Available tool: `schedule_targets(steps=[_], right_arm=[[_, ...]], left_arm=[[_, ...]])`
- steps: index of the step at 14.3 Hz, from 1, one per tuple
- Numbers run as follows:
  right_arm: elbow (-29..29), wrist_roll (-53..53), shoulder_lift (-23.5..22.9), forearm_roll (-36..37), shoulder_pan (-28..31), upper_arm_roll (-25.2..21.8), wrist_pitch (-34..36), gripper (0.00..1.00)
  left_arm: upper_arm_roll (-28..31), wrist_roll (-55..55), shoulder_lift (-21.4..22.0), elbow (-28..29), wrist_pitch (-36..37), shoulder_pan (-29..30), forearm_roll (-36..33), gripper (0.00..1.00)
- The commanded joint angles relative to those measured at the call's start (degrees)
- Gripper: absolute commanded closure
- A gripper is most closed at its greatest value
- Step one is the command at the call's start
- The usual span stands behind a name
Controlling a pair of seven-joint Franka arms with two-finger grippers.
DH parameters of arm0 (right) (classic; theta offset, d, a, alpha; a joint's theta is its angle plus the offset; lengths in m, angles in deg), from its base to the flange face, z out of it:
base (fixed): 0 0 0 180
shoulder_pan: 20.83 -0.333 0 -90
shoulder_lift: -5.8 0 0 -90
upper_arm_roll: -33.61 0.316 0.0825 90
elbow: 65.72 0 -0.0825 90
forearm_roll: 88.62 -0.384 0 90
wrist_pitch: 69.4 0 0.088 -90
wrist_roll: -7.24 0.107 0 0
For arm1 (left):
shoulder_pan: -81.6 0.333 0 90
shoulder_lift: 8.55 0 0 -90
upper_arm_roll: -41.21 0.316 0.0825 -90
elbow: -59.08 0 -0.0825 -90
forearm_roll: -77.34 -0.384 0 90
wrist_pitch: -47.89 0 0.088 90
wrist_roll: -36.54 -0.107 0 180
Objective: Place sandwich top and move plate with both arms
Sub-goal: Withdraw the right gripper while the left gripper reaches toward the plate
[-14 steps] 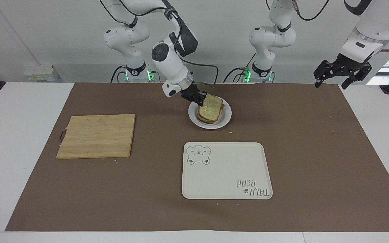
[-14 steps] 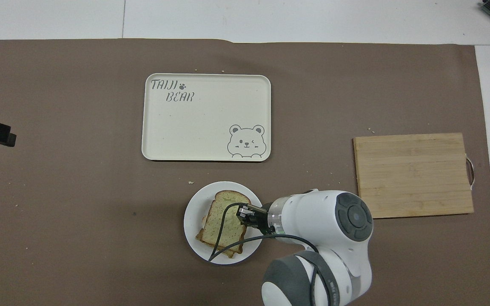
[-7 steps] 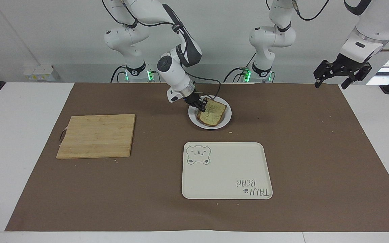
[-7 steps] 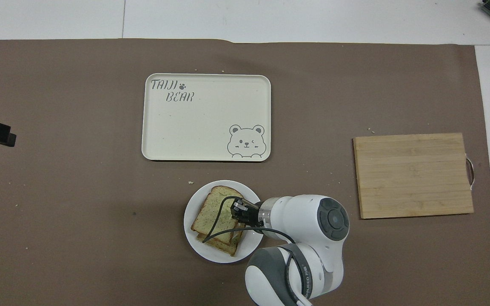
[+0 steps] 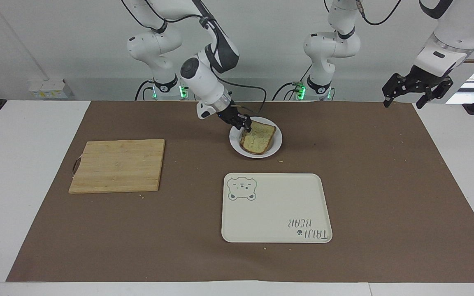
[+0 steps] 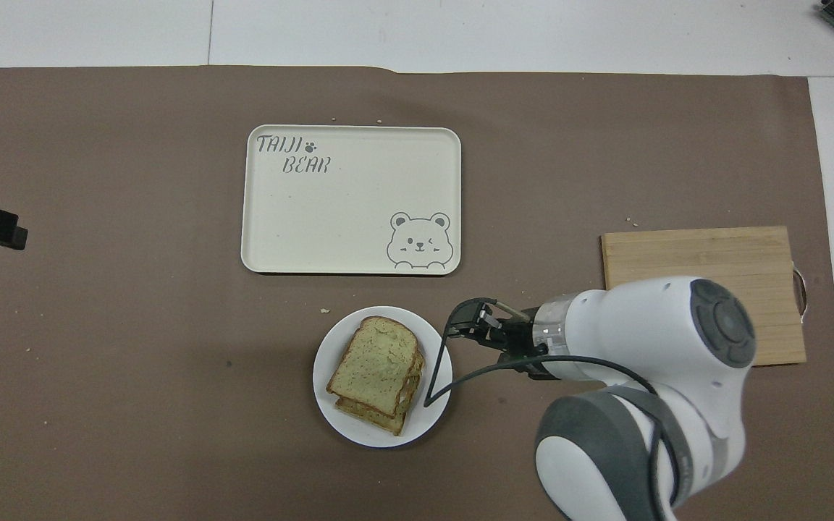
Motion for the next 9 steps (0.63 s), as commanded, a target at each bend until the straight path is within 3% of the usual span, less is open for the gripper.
schedule_targets(steps=[1,6,9], right_arm=[[8.88,-4.15,-2.23,9.53,4.36,0.91,8.83,0.00],[17.33,-24.52,-3.64,14.20,13.59,0.64,14.57,0.00],[21.73,-35.70,-4.43,22.37,18.87,0.64,16.50,0.00]], left_arm=[[-0.58,0.20,0.35,-0.30,1.70,-0.47,0.78,0.00],[-0.77,0.46,0.96,0.92,1.35,-0.21,0.87,0.00],[-0.77,0.54,6.30,10.64,-7.30,-0.39,5.95,0.00]])
